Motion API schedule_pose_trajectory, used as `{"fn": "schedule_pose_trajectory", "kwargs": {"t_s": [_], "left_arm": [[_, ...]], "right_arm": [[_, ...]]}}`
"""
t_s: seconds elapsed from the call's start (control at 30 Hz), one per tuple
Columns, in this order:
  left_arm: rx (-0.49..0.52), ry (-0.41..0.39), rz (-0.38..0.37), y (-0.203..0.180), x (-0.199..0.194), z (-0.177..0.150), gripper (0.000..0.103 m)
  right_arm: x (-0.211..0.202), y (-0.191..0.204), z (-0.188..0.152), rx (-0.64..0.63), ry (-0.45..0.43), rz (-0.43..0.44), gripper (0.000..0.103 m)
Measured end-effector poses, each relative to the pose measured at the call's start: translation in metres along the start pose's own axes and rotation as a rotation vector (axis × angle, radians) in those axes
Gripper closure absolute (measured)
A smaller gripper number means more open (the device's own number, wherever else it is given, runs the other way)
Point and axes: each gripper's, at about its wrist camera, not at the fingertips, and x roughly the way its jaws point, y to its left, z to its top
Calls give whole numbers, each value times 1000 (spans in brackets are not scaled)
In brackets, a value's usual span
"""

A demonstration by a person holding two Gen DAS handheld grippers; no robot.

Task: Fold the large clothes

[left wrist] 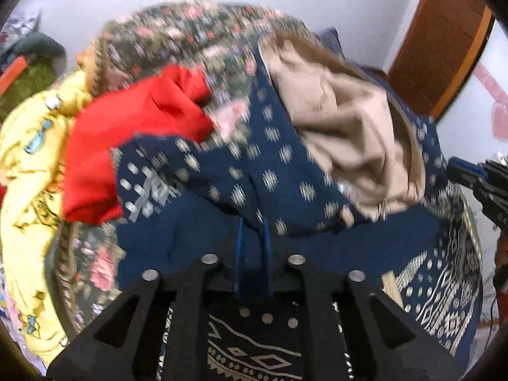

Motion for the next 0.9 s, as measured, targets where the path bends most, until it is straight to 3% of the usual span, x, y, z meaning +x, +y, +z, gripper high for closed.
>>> {"fn": "schedule_pose_trajectory", "kwargs": {"t_s": [0.07, 0.13, 0.2, 0.23, 0.33, 0.47, 0.63, 0.77, 0.9], "left_arm": [[-15, -53, 6, 2, -12, 9, 64], [-27, -90, 1, 3, -22, 17, 58], [-24, -107, -3, 3, -26, 29, 58], [-20, -109, -3, 2, -27, 36, 58], [-18, -116, -1, -1, -22, 51, 56], [-30, -97, 7, 1, 1, 62, 52], [-115, 10, -67, 11, 46, 66, 52], [-179, 53, -172, 15, 71, 70, 52], [-235, 77, -188, 16, 94, 75, 52]], "right_arm": [[-10, 3, 10, -15, -33, -11, 87], [-15, 3, 17, -10, -70, -19, 72], [-20, 4, 25, -1, -115, -40, 43], [-23, 4, 28, 1, -140, -52, 40], [-22, 6, 41, 1, -177, -77, 38], [-2, 4, 58, 21, -148, -56, 38], [27, -2, 67, 67, -81, -14, 38], [49, -11, 76, 107, -41, 26, 38], [73, -19, 82, 143, 29, 93, 38]]}}
